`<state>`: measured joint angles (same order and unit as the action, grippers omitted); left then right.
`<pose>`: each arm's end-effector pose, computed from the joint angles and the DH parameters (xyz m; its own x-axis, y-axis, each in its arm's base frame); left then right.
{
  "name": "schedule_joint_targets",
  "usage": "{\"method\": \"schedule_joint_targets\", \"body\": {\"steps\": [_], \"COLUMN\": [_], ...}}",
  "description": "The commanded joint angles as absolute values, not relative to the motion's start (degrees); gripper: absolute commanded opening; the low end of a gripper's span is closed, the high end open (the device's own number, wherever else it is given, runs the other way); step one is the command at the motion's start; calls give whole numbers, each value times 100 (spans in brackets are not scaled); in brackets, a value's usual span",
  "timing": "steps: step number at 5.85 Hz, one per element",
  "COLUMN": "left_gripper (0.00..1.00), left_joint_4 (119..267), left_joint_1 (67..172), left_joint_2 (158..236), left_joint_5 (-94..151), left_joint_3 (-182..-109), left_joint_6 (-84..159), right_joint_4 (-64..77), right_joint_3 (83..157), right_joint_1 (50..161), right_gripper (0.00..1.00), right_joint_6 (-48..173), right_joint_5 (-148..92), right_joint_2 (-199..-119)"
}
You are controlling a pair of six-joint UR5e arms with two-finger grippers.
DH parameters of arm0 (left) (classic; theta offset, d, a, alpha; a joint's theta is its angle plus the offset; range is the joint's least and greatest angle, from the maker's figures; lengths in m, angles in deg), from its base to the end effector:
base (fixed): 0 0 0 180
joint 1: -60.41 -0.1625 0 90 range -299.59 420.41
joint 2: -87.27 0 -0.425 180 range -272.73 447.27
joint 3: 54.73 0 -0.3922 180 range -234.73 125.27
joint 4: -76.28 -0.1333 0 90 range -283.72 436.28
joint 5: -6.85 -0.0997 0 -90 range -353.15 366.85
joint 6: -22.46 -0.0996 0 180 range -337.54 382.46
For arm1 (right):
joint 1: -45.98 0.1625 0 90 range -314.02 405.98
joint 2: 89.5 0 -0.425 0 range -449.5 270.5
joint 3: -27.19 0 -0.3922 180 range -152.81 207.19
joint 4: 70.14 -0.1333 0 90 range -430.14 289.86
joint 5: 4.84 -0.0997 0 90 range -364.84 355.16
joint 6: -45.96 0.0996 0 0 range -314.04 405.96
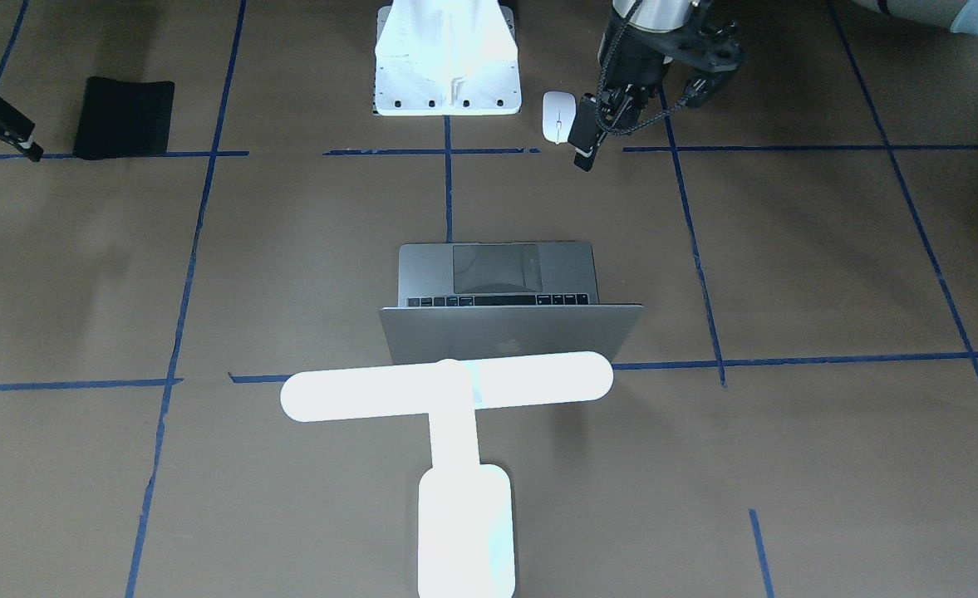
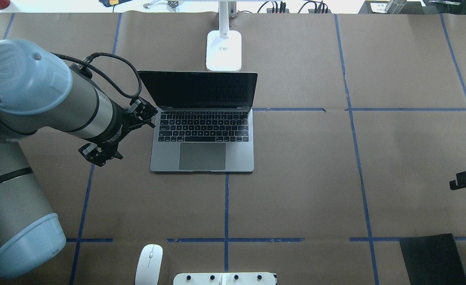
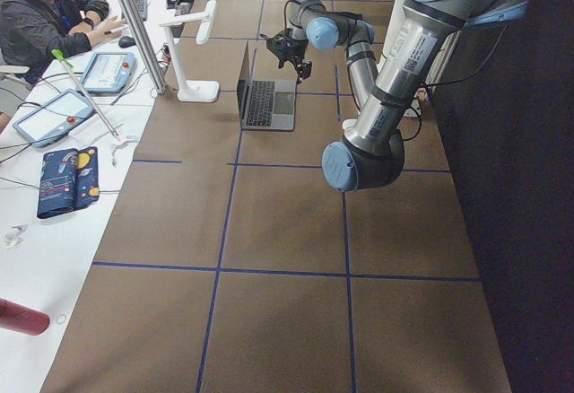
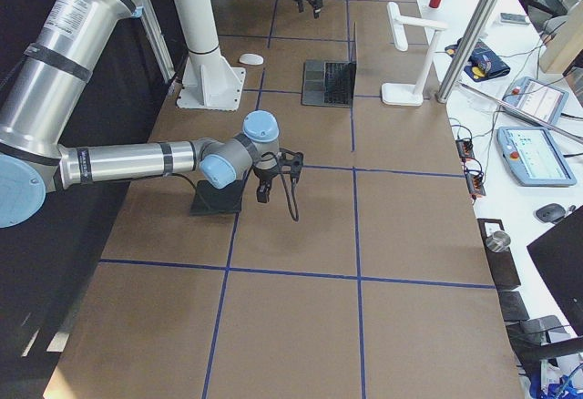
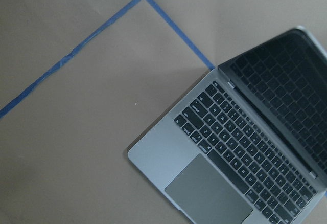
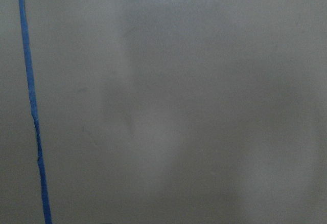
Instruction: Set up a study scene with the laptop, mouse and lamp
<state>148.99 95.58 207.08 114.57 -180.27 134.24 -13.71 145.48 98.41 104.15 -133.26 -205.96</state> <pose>0.3593 -0.3791 0.1641 0.3724 -0.6948 -0.6153 0.5404 0.7013 -0.4649 -0.1441 -0.3044 0.5363 0.6340 0.1468 0.7593 -0.0792 0.9890 -0.1251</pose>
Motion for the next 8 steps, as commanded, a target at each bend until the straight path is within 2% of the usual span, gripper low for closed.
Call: {"method": "schedule_joint_targets", "body": {"steps": [1,3,5,6,7,8], "left_gripper": [100,100,100,100,100,100], "left_joint_4": [14897,14888,14905,14905,14914,14923], "left_joint_1": [9277,9258,9223,9214,9214,9214], "left_joint_2": [20697,20592,20583,20583,20583,20592], "left_joint_5": [11452,11461,11469,11469,11469,11469], "left_joint_3": [-18094,-18296,-18288,-18279,-18279,-18288], "left_joint_6": [13216,13074,13074,13065,13065,13065], "right_joint_4": [-1564,-2178,-2189,-2346,-3313,-3654], "right_joint_3": [14549,14522,14400,14277,13867,13776], "right_joint_1": [8909,8013,7142,7130,7130,7060], "right_gripper": [100,100,100,100,100,100], "right_joint_6": [11123,11686,11924,11952,11996,12327], "right_joint_5": [-13105,-12545,-12000,-12006,-12024,-11998], "right_joint_2": [-20692,-21086,-21193,-21202,-21402,-21491]}}
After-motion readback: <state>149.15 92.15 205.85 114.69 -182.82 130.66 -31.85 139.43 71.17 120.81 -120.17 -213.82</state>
